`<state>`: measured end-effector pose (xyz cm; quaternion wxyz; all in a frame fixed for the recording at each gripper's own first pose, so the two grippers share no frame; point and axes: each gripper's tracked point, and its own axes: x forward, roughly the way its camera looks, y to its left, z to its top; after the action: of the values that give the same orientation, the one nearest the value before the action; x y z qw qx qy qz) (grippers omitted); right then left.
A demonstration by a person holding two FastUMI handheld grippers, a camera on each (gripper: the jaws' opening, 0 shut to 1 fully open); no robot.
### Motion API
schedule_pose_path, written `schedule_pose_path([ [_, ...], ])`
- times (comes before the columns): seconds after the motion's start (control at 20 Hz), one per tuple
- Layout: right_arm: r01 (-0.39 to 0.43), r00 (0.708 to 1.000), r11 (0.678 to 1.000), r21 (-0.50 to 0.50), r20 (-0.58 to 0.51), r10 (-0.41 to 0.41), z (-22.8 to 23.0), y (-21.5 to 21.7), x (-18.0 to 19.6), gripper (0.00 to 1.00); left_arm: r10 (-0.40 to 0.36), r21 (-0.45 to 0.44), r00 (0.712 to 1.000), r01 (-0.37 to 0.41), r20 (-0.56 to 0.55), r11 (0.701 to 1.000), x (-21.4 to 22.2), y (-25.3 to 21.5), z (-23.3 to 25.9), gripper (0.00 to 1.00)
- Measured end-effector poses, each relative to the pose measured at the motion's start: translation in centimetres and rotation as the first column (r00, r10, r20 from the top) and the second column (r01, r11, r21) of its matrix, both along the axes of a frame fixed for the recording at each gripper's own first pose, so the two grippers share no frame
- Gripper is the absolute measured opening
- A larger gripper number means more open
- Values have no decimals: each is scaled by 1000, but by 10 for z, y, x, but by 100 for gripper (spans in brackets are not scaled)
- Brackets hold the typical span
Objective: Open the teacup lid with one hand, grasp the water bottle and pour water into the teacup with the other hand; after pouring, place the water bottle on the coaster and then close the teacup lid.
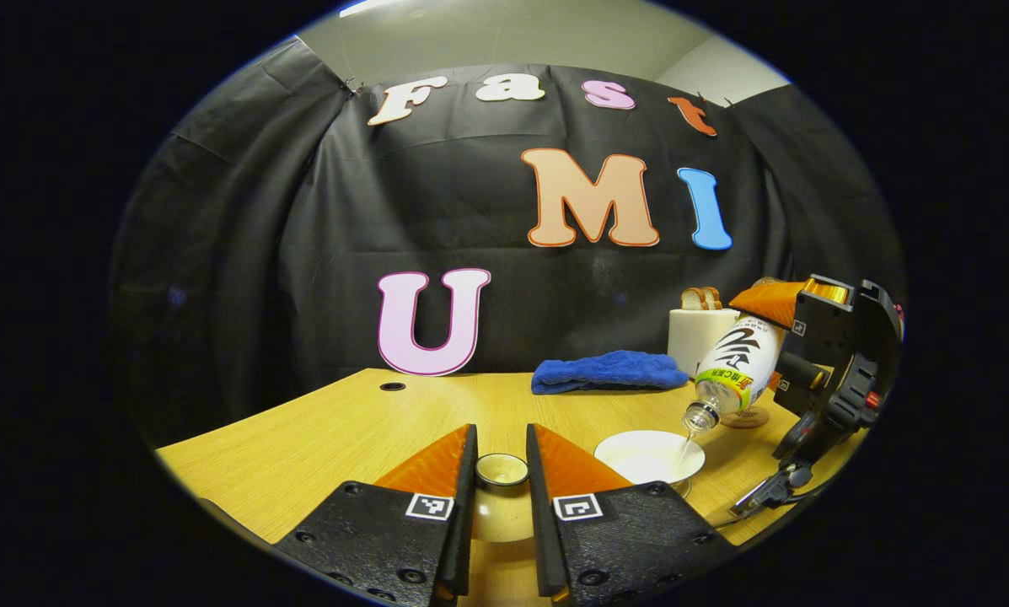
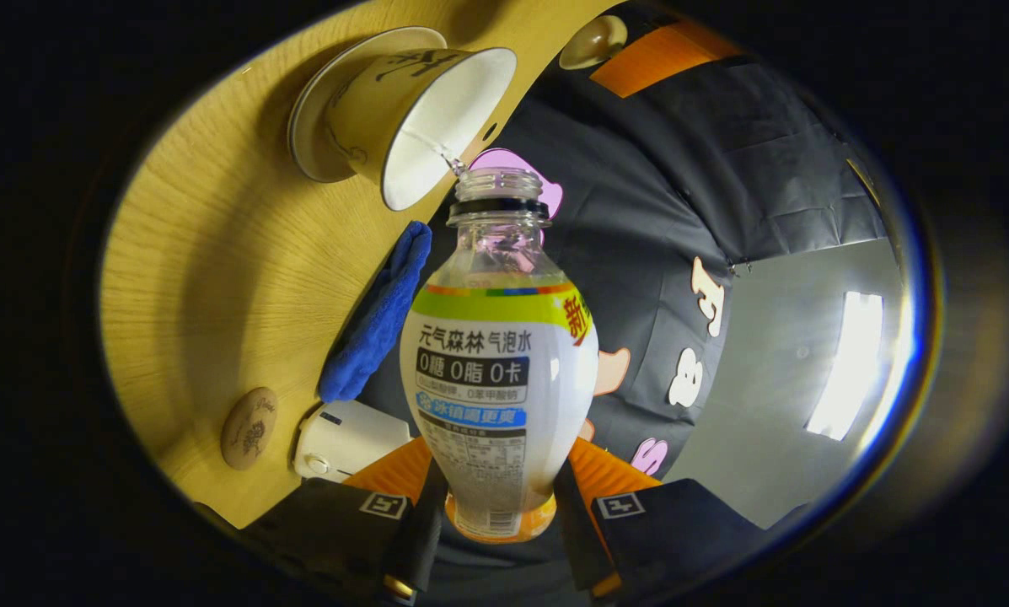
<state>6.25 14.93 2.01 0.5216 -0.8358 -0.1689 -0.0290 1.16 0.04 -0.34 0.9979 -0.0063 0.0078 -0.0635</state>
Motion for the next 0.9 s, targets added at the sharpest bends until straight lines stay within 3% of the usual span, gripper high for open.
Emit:
schedule_pose_path([
  [0.25,81,981,976,201,-188,-42,-24,-15,1,67,0,0,1000,0,1,1000,1,0,0,28],
  [0.5,208,922,885,417,-386,-35,-45,-29,3,64,0,-1,1000,0,0,1000,0,0,0,28],
  [0.65,272,883,801,534,-470,14,-55,-36,-6,64,0,-1,1000,0,0,1000,0,0,0,28],
  [0.75,315,855,721,617,-515,68,-55,-38,-10,66,-1,-1,1000,1,0,1000,0,0,0,28],
  [0.85,367,820,603,709,-552,150,-52,-38,-12,67,-1,-1,1000,1,0,1000,0,0,0,28],
  [0.9,393,804,527,754,-560,202,-49,-36,-14,68,-1,-1,1000,1,0,1000,0,0,0,28],
])
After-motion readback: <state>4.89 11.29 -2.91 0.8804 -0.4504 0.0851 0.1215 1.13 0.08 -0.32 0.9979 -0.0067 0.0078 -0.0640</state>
